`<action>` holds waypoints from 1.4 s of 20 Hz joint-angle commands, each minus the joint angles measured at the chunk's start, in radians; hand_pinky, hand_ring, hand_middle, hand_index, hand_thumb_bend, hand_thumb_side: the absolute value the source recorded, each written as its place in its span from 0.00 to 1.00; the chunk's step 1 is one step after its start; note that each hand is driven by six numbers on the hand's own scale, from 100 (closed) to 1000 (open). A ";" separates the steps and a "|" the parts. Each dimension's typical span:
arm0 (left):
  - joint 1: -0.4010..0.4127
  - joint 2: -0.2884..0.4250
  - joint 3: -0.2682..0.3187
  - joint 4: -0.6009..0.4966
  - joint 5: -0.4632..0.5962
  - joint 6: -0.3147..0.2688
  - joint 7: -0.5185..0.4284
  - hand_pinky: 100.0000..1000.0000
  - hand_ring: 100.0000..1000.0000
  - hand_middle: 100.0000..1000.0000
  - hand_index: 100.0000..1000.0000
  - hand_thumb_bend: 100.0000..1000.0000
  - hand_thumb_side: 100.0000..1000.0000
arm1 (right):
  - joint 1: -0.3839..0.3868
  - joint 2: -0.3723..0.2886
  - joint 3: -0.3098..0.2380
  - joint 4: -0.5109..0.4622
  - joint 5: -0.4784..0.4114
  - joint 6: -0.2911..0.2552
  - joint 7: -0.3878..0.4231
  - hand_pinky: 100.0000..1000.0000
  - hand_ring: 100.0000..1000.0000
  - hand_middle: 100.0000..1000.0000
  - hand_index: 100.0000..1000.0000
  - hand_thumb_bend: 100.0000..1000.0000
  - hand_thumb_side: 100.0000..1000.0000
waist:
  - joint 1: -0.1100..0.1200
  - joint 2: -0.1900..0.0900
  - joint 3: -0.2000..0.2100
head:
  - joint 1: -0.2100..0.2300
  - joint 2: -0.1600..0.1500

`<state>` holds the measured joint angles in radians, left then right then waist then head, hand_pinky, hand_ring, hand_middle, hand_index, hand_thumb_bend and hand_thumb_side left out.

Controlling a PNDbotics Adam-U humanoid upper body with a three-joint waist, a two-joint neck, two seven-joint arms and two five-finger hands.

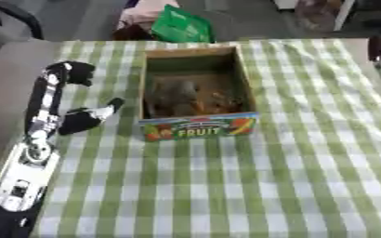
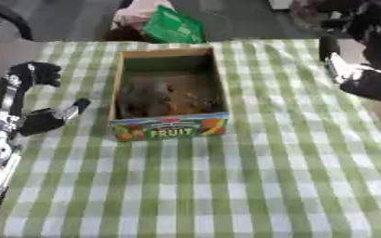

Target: Pick up objects on the table and place them in the box.

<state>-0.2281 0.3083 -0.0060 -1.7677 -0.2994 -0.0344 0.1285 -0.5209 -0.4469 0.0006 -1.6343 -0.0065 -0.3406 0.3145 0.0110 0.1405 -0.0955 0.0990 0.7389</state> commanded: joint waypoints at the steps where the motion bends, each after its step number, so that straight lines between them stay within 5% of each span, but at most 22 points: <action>1: 0.001 0.024 0.020 -0.052 0.057 0.022 -0.005 0.67 0.51 0.49 0.64 0.62 0.00 | -0.007 -0.009 -0.014 -0.006 -0.002 0.007 -0.007 0.82 0.94 0.75 0.85 0.00 0.25 | 0.001 -0.013 0.001 | 0.006 0.003; 14: 0.068 0.007 0.058 -0.035 0.271 0.004 -0.011 0.67 0.51 0.48 0.64 0.60 0.00 | 0.112 0.073 -0.036 0.009 0.024 0.098 -0.052 0.81 0.94 0.73 0.82 0.00 0.25 | 0.001 -0.012 0.012 | 0.009 0.000; 28: 0.072 -0.001 0.060 -0.031 0.294 -0.008 0.011 0.65 0.48 0.46 0.63 0.58 0.00 | 0.155 0.110 -0.045 -0.002 0.042 0.128 -0.067 0.80 0.90 0.68 0.77 0.00 0.24 | -0.006 -0.006 0.013 | 0.005 -0.012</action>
<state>-0.1499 0.2979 0.0461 -1.7854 -0.0084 -0.0396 0.1334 -0.3577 -0.3270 -0.0339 -1.6109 0.0318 -0.2147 0.2508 0.0048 0.1431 -0.0829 0.1036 0.7372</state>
